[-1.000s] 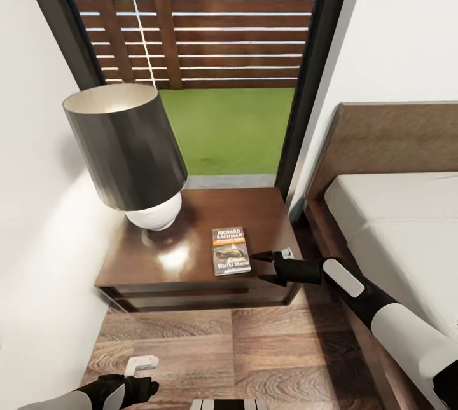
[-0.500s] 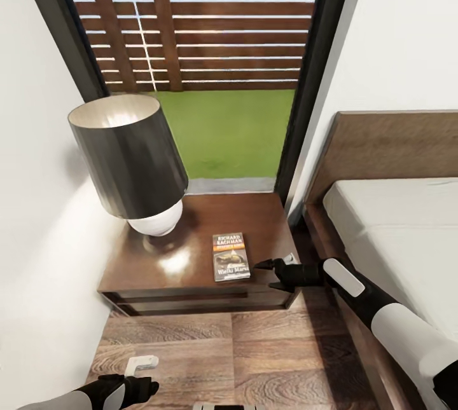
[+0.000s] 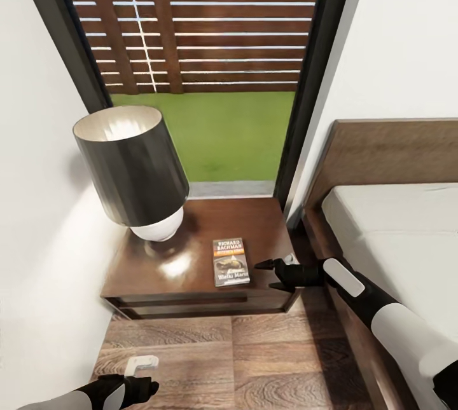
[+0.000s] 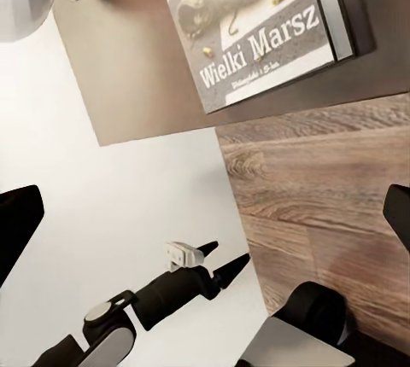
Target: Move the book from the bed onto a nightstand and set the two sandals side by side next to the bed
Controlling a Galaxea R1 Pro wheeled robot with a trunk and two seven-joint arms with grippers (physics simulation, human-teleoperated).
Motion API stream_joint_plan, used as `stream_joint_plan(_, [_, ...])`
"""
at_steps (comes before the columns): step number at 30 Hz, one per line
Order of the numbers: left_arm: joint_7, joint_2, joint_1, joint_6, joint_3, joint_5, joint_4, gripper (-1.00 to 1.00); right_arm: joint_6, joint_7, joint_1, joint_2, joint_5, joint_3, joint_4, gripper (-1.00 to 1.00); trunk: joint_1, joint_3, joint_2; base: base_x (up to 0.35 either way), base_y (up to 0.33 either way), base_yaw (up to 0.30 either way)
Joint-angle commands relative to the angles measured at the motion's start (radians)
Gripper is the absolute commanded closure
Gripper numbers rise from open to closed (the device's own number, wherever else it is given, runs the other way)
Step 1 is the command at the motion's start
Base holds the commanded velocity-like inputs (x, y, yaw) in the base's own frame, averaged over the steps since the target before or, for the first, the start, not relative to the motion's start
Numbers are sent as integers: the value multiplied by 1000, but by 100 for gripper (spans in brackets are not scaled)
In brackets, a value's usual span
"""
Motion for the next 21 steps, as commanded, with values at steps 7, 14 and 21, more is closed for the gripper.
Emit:
stream_joint_plan(7, [-4,0,-1,2,-8,11,2,-100,-1,10,-1,-1,8,5,0,-100,-27,21,49,0,0,0])
stream_joint_plan(14, [-4,0,-1,2,-8,11,2,-100,-2,9,-1,-1,9,5,0,-100,-54,43,98,0,0,0])
stream_joint_plan(21, [-4,0,-1,2,-8,11,2,-100,-3,8,-1,-1,10,5,0,-100,-81,65,147,0,0,0])
